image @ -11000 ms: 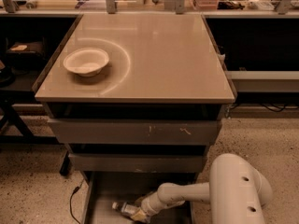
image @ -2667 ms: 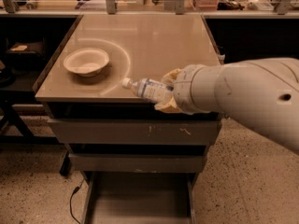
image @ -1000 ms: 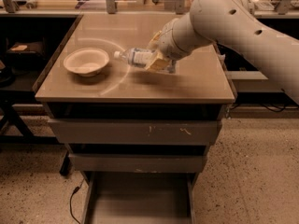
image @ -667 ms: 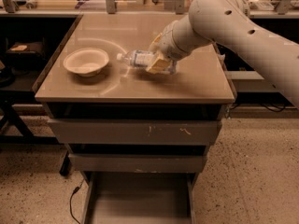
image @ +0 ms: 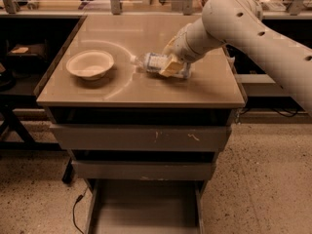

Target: Pick blue plastic bottle from bottom drawer and place on counter

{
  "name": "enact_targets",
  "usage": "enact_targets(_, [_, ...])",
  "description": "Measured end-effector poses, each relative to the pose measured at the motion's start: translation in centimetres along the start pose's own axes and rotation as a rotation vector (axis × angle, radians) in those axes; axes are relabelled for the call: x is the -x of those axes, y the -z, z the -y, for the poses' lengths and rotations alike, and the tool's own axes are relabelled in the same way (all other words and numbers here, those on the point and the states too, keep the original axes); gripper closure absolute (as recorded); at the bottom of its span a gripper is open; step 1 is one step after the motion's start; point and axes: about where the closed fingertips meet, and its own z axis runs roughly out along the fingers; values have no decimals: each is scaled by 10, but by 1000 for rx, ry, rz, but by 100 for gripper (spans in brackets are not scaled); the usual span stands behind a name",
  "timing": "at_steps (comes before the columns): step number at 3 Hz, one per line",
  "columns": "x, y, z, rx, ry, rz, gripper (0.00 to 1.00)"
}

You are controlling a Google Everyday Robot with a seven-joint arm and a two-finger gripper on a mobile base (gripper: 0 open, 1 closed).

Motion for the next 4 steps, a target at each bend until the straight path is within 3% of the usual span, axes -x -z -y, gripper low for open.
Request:
enact_targets(1, [-2, 0, 1, 0, -3, -3, 86])
enact_targets(4, [-2, -1, 1, 0, -3, -3, 16])
